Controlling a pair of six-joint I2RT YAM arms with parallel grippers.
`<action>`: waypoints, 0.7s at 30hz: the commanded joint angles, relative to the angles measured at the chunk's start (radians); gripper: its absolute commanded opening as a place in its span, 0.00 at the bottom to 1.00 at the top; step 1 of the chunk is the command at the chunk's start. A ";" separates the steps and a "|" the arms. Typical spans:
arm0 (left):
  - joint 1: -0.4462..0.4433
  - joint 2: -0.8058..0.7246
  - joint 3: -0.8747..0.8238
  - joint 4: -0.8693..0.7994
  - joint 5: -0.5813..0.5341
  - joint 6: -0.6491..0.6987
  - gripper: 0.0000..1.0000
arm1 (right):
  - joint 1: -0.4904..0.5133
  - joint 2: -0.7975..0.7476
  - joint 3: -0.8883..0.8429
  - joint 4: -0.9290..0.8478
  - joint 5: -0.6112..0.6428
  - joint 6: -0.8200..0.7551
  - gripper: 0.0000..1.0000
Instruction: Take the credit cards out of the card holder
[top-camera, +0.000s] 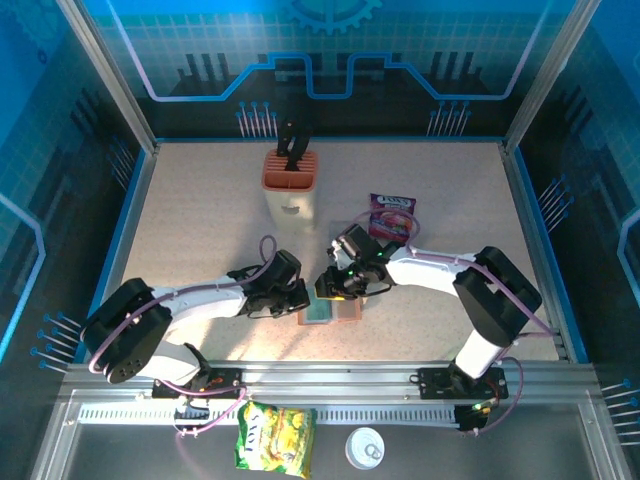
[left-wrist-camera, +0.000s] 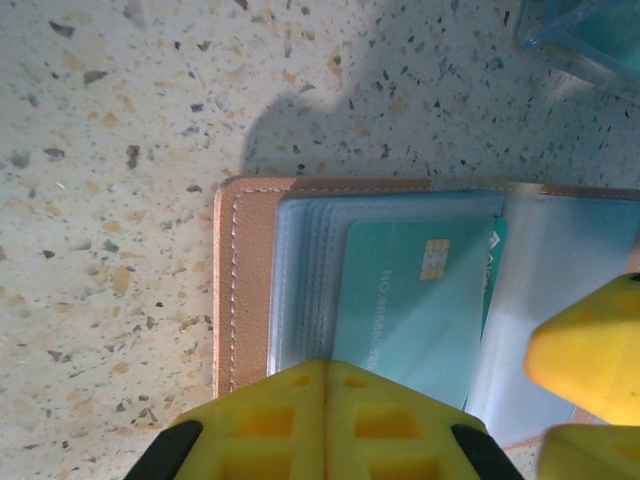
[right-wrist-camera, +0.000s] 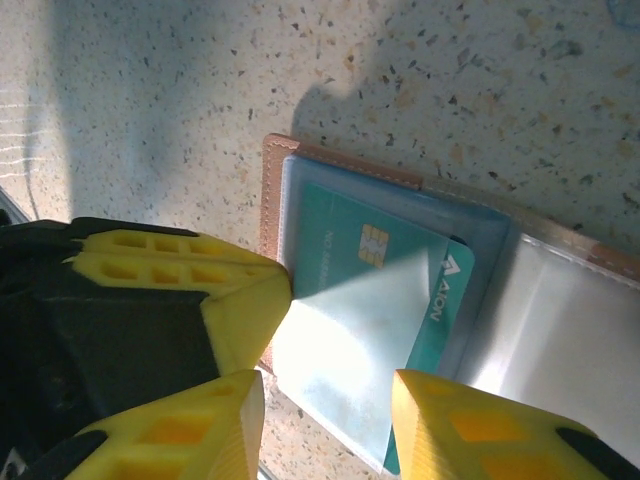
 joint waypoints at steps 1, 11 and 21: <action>0.006 0.021 -0.007 -0.040 0.003 -0.004 0.06 | 0.016 0.027 0.000 0.021 -0.025 0.015 0.38; 0.006 0.015 -0.013 -0.045 0.002 -0.006 0.06 | 0.020 0.054 -0.020 0.037 -0.030 0.027 0.37; 0.007 0.022 -0.014 -0.039 0.005 -0.006 0.06 | 0.024 0.056 -0.022 0.004 -0.017 0.018 0.34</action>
